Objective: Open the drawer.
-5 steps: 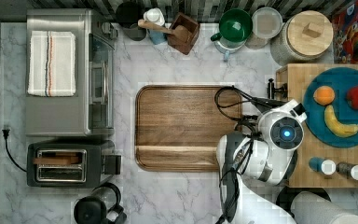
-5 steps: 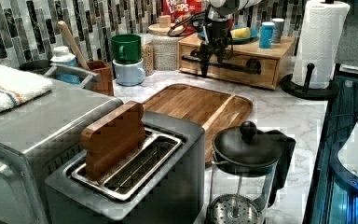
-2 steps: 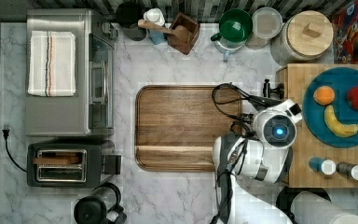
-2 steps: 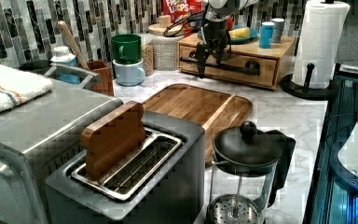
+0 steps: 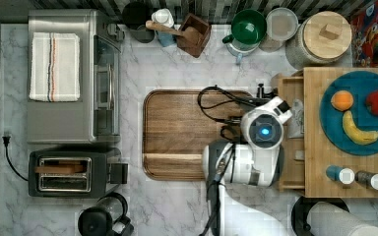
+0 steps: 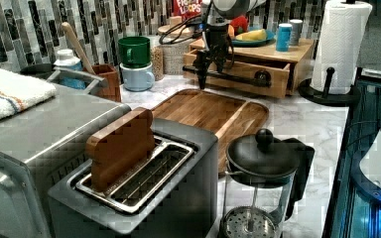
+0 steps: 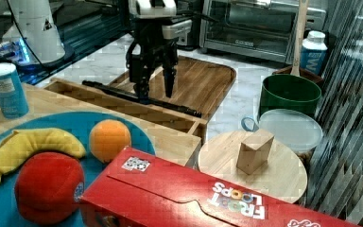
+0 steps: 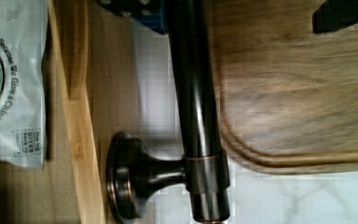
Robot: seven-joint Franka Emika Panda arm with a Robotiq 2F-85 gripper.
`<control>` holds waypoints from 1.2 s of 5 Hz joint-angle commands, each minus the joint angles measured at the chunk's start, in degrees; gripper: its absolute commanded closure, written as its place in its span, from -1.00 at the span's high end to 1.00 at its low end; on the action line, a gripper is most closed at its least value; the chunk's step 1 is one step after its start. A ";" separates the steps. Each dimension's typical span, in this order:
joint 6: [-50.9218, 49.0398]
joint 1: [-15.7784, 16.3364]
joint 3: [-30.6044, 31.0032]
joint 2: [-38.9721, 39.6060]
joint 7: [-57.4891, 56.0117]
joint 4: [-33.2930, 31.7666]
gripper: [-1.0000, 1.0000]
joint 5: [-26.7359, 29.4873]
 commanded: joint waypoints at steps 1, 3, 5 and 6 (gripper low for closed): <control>-8.37 8.49 10.63 -2.67 6.50 2.47 1.00 4.28; -10.17 7.85 13.62 -0.77 13.52 4.86 1.00 4.34; -11.07 8.07 13.71 -0.40 14.86 5.94 1.00 4.96; -11.08 7.95 13.83 -0.39 14.89 5.95 1.00 4.91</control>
